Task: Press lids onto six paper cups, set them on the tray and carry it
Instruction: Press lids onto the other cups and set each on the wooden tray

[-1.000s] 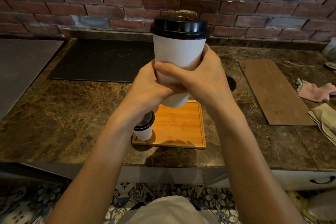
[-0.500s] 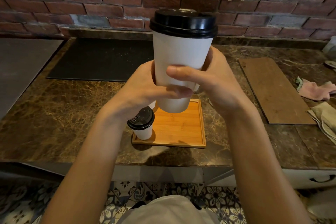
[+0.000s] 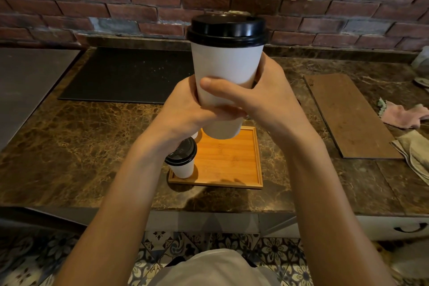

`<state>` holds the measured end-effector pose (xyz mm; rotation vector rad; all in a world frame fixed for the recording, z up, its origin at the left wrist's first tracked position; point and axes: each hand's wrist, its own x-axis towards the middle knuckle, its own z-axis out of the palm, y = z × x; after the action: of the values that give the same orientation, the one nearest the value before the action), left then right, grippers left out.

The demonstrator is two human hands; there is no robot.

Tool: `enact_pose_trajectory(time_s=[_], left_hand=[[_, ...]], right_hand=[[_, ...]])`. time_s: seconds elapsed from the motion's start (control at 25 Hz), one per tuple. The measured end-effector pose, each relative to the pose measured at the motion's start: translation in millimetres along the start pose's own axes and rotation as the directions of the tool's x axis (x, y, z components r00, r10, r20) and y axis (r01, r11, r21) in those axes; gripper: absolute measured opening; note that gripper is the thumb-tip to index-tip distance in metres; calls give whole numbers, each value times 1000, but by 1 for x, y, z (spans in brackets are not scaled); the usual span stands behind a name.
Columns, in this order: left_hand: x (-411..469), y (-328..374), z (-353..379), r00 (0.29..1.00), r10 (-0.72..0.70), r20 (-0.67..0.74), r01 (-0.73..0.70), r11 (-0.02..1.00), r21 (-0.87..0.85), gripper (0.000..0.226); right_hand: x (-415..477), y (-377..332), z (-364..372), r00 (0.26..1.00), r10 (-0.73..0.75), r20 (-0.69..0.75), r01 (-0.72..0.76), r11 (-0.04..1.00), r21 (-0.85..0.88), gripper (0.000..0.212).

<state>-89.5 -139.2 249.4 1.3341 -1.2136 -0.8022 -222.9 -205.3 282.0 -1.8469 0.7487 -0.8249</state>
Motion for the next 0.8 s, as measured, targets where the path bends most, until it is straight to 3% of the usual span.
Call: enact_pose_trajectory(time_s=[0.44, 0.8], left_hand=[[3, -6, 14, 989, 34, -142, -26, 998, 62, 57], [0, 2, 5, 999, 22, -37, -20, 998, 64, 59]], right_hand=[[-1, 4, 15, 973, -26, -229, -7, 990, -143, 75], [3, 6, -2, 995, -18, -101, 24, 998, 61, 64]])
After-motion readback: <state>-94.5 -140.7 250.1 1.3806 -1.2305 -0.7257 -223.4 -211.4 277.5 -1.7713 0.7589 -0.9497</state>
